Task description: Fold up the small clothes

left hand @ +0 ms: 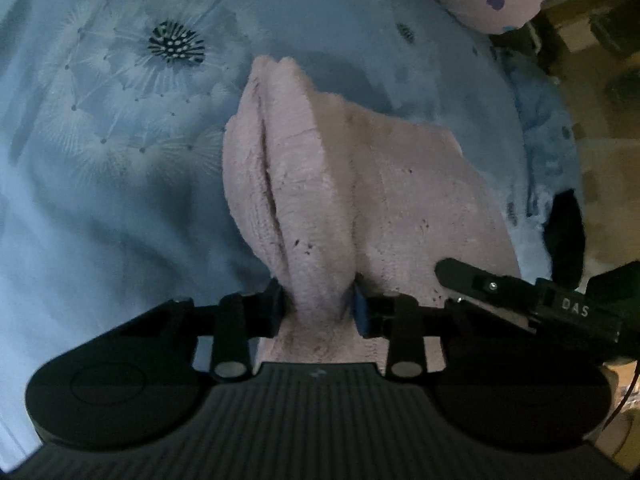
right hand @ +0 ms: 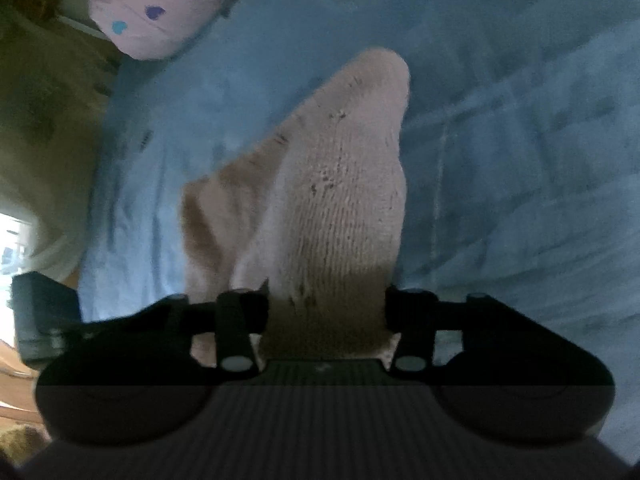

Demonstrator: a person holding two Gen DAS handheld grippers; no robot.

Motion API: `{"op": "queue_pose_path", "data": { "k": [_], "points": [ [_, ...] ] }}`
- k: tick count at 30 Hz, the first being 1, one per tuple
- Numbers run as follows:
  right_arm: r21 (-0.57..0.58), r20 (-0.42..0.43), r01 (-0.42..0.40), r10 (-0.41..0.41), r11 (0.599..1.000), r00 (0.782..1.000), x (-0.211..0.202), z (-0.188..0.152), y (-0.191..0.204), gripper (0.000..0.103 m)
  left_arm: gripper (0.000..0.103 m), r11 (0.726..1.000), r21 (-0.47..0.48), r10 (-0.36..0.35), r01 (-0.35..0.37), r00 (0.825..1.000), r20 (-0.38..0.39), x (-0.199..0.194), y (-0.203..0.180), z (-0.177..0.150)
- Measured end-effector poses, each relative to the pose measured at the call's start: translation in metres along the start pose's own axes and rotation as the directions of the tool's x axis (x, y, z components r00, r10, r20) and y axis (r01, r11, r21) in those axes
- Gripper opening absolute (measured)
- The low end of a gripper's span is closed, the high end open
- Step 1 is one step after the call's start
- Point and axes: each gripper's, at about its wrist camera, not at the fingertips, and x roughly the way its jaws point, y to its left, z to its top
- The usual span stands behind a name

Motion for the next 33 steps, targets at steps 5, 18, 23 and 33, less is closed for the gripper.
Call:
{"op": "queue_pose_path", "data": {
  "k": [5,18,23,33],
  "points": [
    [-0.012,0.037,-0.045,0.045,0.999,0.998,-0.047,-0.005,0.009,0.046,0.037,0.998,0.027,-0.047,0.048,0.999,-0.012,-0.020,-0.033,-0.021],
    [0.030,-0.008,0.147,-0.147,0.989,0.989,-0.120,-0.055,-0.066,0.047,0.037,0.990,0.143,0.044,-0.015,0.978,-0.203,0.034,-0.099,-0.119],
    [-0.032,-0.046,0.224,-0.225,0.974,0.973,-0.091,-0.063,-0.089,0.052,0.038,0.986,0.148,0.111,-0.083,0.974,-0.199,0.045,-0.099,-0.123],
    [-0.073,-0.046,0.260,-0.263,0.963,0.964,-0.109,-0.057,-0.083,0.062,0.047,0.961,0.204,0.217,-0.187,0.967,-0.136,0.027,-0.134,-0.122]
  ]
}}
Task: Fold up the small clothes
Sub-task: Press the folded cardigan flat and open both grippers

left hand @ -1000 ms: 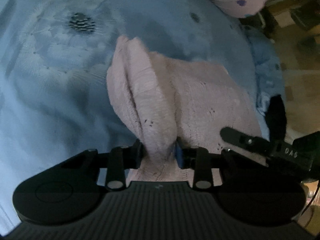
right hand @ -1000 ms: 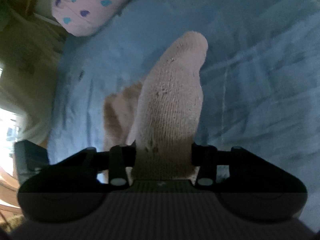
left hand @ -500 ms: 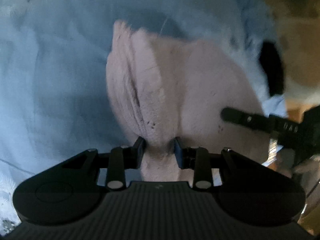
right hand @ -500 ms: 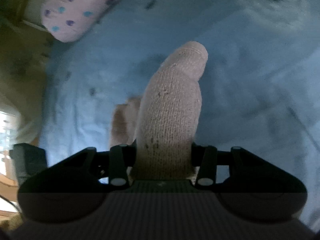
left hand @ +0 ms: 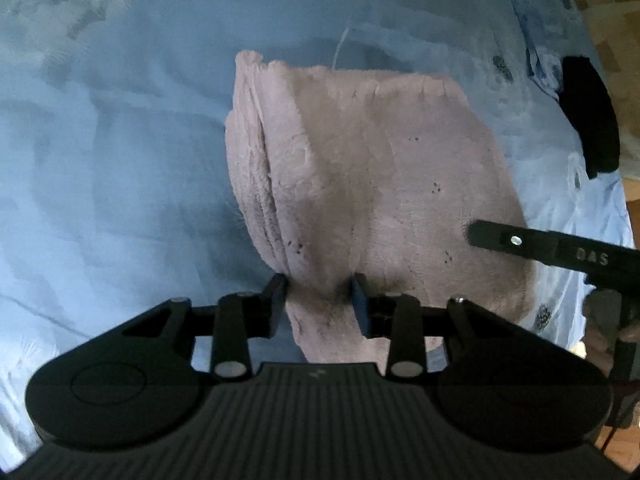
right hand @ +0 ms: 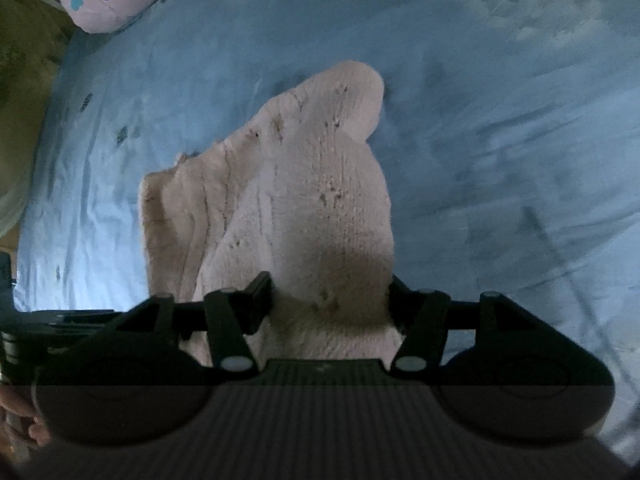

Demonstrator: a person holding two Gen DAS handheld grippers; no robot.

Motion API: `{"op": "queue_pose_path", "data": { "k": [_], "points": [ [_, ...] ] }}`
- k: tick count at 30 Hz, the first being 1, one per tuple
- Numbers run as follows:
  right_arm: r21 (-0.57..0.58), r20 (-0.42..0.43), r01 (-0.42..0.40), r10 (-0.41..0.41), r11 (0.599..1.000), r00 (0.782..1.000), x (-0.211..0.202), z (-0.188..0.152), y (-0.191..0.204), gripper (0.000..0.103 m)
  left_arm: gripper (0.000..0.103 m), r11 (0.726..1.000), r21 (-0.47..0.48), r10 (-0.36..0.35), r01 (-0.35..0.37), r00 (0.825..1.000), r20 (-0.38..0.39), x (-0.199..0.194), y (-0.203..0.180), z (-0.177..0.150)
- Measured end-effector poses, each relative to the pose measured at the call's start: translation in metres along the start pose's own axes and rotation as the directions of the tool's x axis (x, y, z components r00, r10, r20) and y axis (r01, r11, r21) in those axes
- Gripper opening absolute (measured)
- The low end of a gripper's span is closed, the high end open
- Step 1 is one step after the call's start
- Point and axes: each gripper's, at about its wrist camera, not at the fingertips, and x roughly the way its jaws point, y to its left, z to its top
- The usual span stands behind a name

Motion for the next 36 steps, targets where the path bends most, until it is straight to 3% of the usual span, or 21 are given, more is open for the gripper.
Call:
{"op": "queue_pose_path", "data": {
  "k": [6,8,11,15,18,22,27,31,36],
  "points": [
    [-0.033,0.058,0.012,-0.010,0.999,0.998,-0.040,-0.012,-0.007,0.058,0.054,0.998,-0.057,0.013,-0.008,0.997,0.079,-0.040,-0.003,-0.024],
    [-0.048,0.057,0.005,-0.002,0.999,0.998,-0.043,-0.017,-0.008,0.031,0.054,0.998,-0.068,0.026,-0.019,0.994,0.102,-0.051,0.000,-0.032],
    [-0.087,0.033,0.018,-0.015,0.996,0.999,-0.038,-0.025,-0.012,0.026,0.054,0.998,-0.057,0.037,-0.031,0.993,0.111,-0.047,-0.006,-0.035],
    [-0.128,0.010,0.069,-0.068,0.989,0.998,-0.015,-0.035,-0.010,0.026,0.054,0.997,-0.006,0.079,-0.079,0.993,0.088,-0.027,-0.008,-0.037],
    [-0.166,0.041,0.096,-0.091,0.981,0.995,-0.005,-0.041,-0.006,0.026,0.054,0.995,-0.013,0.104,-0.103,0.992,0.072,-0.018,-0.002,-0.037],
    [-0.143,0.063,0.111,-0.102,0.983,0.993,-0.018,-0.038,-0.001,0.027,0.054,0.997,-0.015,0.078,-0.077,0.982,0.174,-0.043,-0.004,-0.031],
    [-0.154,0.187,0.084,-0.055,0.984,0.981,-0.041,-0.028,0.015,0.028,0.054,0.997,0.001,0.075,-0.078,0.958,0.277,-0.058,-0.011,-0.015],
    [-0.242,0.217,0.067,-0.014,0.968,0.976,-0.026,-0.018,0.024,0.028,0.054,0.996,-0.010,0.089,-0.090,0.950,0.299,-0.038,-0.016,-0.009],
    [-0.321,0.229,0.067,0.009,0.945,0.973,0.007,-0.019,0.014,0.028,0.054,0.978,-0.013,0.200,-0.207,0.928,0.313,0.002,-0.022,-0.019]
  ]
}}
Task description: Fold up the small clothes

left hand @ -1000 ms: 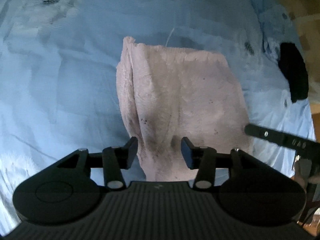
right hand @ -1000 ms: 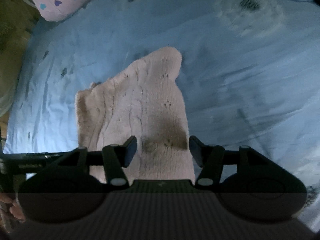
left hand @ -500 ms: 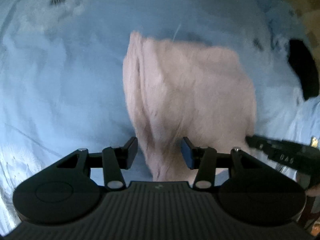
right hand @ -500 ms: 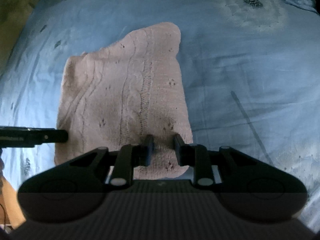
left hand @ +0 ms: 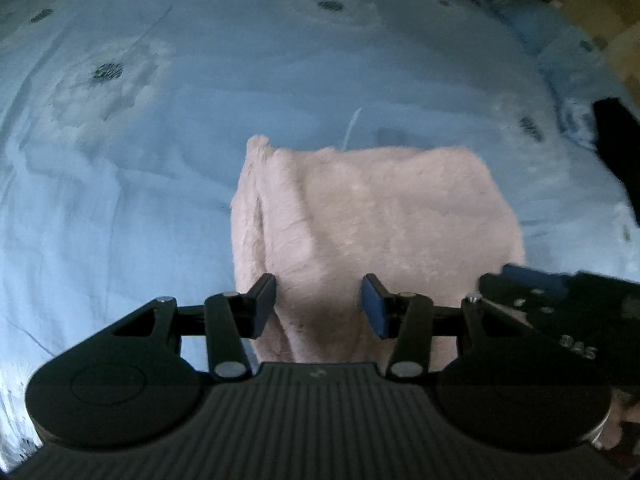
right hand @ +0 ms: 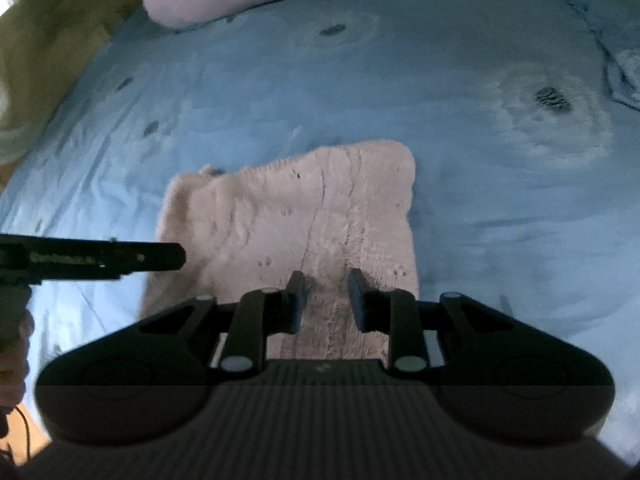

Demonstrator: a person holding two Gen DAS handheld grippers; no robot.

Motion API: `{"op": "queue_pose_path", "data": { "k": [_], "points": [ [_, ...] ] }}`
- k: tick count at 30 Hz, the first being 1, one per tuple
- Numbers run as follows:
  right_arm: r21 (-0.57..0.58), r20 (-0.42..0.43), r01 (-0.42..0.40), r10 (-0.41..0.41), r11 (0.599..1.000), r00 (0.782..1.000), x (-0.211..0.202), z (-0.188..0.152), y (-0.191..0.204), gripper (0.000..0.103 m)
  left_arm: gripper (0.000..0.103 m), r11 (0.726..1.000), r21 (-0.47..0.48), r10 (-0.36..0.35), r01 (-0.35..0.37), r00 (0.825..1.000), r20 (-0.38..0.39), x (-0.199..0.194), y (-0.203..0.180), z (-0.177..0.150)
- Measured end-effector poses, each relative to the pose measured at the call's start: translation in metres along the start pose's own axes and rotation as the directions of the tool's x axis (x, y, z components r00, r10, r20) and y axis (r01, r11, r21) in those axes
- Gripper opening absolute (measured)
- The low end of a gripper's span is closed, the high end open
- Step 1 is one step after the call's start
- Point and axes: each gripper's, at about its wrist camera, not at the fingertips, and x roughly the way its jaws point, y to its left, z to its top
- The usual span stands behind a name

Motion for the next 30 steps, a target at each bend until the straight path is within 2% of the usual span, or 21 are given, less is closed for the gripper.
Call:
{"op": "queue_pose_path", "data": {
  "k": [5,10,12,13,14,15,17,18,20,30],
  "points": [
    [-0.063,0.047,-0.036,0.039,0.997,0.998,-0.002,-0.007,-0.003,0.028,0.054,0.998,-0.060,0.039,-0.035,0.997,0.068,0.013,-0.003,-0.012],
    [-0.100,0.108,-0.037,0.048,0.994,0.993,-0.004,-0.017,0.001,0.029,0.054,0.996,-0.012,0.085,-0.084,0.987,0.139,0.007,-0.015,-0.019],
    [-0.105,0.136,-0.037,0.051,0.994,0.989,-0.009,-0.018,0.005,0.036,0.055,0.993,-0.004,0.115,-0.115,0.983,0.146,-0.002,-0.017,-0.018],
    [-0.106,0.150,-0.041,0.057,0.994,0.987,-0.012,-0.019,0.007,0.044,0.058,0.991,-0.008,0.131,-0.131,0.981,0.144,-0.009,-0.018,-0.020],
    [-0.101,0.170,-0.043,0.060,0.994,0.984,-0.018,-0.020,0.010,0.052,0.066,0.989,-0.017,0.147,-0.146,0.978,0.145,-0.019,-0.020,-0.022],
    [-0.087,0.197,-0.038,0.055,0.995,0.979,-0.027,-0.021,0.013,0.054,0.077,0.988,-0.023,0.157,-0.155,0.976,0.151,-0.028,-0.021,-0.025],
    [-0.067,0.227,-0.034,0.049,0.997,0.973,-0.041,-0.024,0.018,0.063,0.092,0.986,-0.015,0.168,-0.168,0.970,0.177,-0.049,-0.026,-0.032],
    [-0.063,0.234,-0.037,0.051,0.997,0.971,-0.049,-0.025,0.021,0.065,0.096,0.984,-0.010,0.176,-0.178,0.965,0.197,-0.058,-0.028,-0.036],
    [-0.071,0.247,-0.048,0.064,0.996,0.967,-0.064,-0.029,0.027,0.071,0.099,0.980,-0.013,0.196,-0.198,0.957,0.214,-0.073,-0.034,-0.042],
    [-0.103,0.288,0.018,0.013,0.995,0.958,-0.108,-0.056,0.032,0.076,0.103,0.976,-0.060,0.217,-0.210,0.963,0.161,-0.094,-0.052,-0.079]
  ]
}}
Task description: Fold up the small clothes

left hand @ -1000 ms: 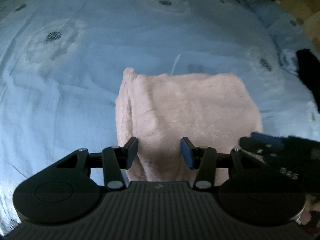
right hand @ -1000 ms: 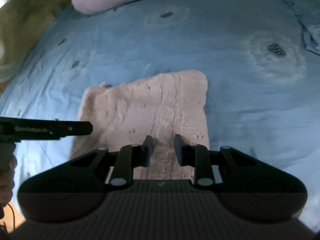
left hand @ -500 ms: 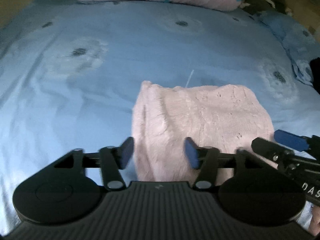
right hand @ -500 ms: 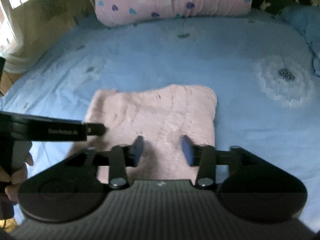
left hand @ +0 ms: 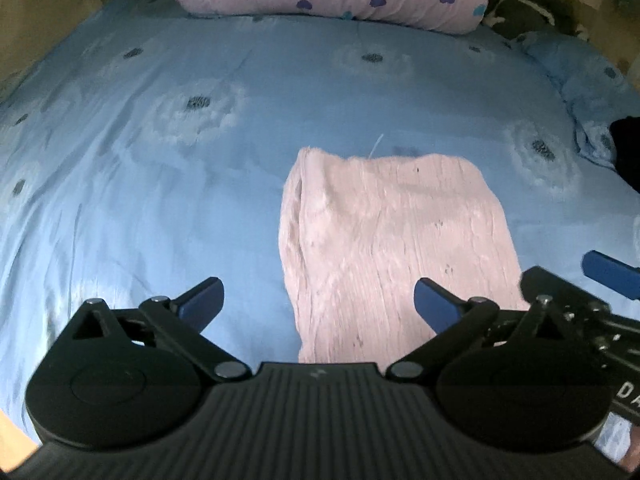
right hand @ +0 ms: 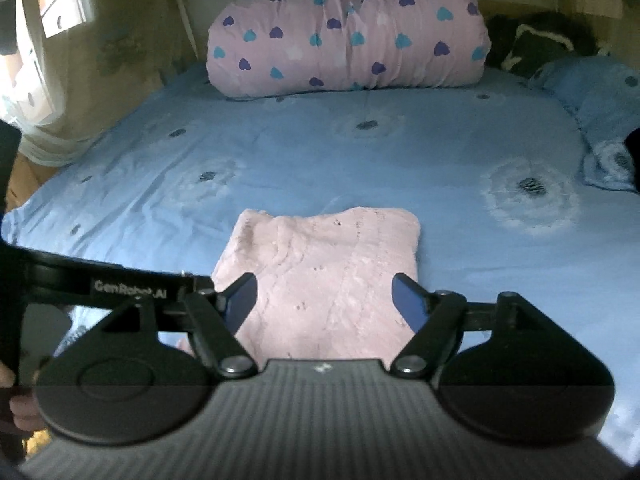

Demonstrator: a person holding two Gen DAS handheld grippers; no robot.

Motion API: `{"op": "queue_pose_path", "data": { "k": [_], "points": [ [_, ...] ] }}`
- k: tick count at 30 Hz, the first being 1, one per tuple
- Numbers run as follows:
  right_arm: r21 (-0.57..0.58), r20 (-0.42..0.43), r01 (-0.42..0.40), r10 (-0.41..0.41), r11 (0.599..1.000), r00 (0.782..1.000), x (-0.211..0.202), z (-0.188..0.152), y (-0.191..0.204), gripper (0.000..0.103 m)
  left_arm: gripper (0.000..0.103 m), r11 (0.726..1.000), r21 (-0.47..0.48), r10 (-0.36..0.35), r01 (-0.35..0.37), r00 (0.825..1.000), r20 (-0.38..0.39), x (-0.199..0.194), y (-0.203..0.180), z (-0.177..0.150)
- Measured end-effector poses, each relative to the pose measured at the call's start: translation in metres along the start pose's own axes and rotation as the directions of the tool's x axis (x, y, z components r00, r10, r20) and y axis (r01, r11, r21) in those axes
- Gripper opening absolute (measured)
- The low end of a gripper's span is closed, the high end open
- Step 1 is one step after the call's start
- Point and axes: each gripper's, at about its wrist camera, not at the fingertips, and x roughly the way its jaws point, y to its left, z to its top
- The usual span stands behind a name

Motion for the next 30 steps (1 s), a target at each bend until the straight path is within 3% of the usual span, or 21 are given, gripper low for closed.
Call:
{"op": "queue_pose_path", "data": {
  "k": [11,30],
  "points": [
    [0.080,-0.051,0.046,-0.042,0.996,0.998,-0.013,-0.024,-0.013,0.076,0.103,0.999,0.011,0.038,-0.038,0.999,-0.031,-0.013,-0.007,-0.023],
    [0.073,-0.096,0.099,-0.092,0.992,0.991,-0.031,-0.040,-0.007,0.076,0.103,0.997,0.020,0.074,-0.073,0.994,-0.082,-0.028,-0.015,-0.051]
  ]
}}
